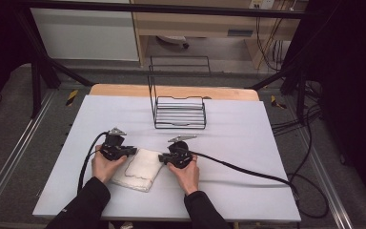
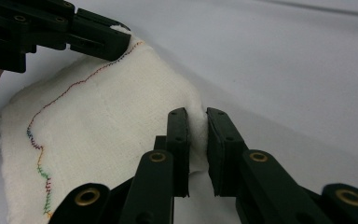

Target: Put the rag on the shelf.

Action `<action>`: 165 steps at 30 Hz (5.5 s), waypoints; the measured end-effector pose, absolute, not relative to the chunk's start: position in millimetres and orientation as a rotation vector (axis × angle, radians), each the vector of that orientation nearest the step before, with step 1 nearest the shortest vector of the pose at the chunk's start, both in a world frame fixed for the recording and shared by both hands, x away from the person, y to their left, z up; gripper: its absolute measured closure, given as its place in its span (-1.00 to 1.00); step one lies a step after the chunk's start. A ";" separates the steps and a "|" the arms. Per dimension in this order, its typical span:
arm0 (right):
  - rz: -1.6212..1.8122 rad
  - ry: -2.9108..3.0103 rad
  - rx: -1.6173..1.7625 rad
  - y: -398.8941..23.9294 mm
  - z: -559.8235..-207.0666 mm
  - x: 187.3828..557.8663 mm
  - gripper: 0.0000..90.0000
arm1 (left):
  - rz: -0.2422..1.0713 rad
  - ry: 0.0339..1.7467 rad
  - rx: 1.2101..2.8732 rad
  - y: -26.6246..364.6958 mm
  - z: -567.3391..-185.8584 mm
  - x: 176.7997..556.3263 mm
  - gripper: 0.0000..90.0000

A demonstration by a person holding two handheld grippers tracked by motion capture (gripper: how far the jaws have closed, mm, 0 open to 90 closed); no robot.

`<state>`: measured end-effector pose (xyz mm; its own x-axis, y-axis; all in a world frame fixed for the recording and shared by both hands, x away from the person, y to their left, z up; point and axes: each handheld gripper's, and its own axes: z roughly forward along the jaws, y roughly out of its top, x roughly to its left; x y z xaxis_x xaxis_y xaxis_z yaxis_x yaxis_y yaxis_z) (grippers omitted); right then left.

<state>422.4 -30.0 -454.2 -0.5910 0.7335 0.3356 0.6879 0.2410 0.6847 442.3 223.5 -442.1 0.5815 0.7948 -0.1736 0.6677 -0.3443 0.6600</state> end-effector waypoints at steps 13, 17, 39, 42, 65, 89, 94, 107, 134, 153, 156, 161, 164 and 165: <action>1.383 2.405 1.240 -35.6 -435.0 412.8 0.83 | 0.308 1.096 2.028 229.4 -422.4 428.5 0.87; 1.407 2.384 1.190 -37.1 -428.5 408.5 0.83 | 0.341 1.066 2.007 231.3 -415.2 420.7 0.87; 1.509 2.277 1.014 -45.5 -391.0 391.1 0.84 | 0.457 0.979 1.869 235.1 -379.1 388.8 0.87; 1.510 2.262 0.992 -45.9 -386.1 389.7 0.84 | 0.468 0.973 1.850 235.0 -375.3 385.8 0.87; 1.574 2.156 0.866 -59.0 -351.9 379.7 0.84 | 0.519 0.928 1.720 228.7 -348.1 370.3 0.87; 1.607 2.035 0.818 -82.6 -318.6 378.2 0.84 | 0.561 0.856 1.667 205.2 -316.6 375.9 0.87; 1.596 2.020 0.803 -86.1 -310.2 380.4 0.84 | 0.563 0.850 1.651 200.9 -312.1 380.2 0.87; 1.614 1.960 0.784 -93.9 -293.3 384.6 0.85 | 0.576 0.820 1.604 193.1 -298.7 388.6 0.87; 1.678 1.797 0.741 -103.5 -261.9 394.4 0.85 | 0.624 0.775 1.512 181.8 -264.7 406.8 0.87; 1.657 1.717 0.723 -109.3 -236.1 407.2 0.86 | 0.666 0.747 1.482 171.0 -234.9 419.6 0.87; 1.657 1.708 0.726 -109.5 -232.7 409.1 0.86 | 0.668 0.748 1.475 169.5 -231.0 423.0 0.87; 1.666 1.682 0.733 -110.2 -228.4 413.9 0.86 | 0.677 0.745 1.473 167.3 -221.9 428.0 0.87; 1.666 1.675 0.739 -110.8 -225.4 416.7 0.86 | 0.667 0.744 1.469 165.8 -218.0 431.2 0.87; 1.665 1.675 0.736 -111.1 -224.3 418.1 0.86 | 0.681 0.742 1.473 166.1 -216.8 432.3 0.87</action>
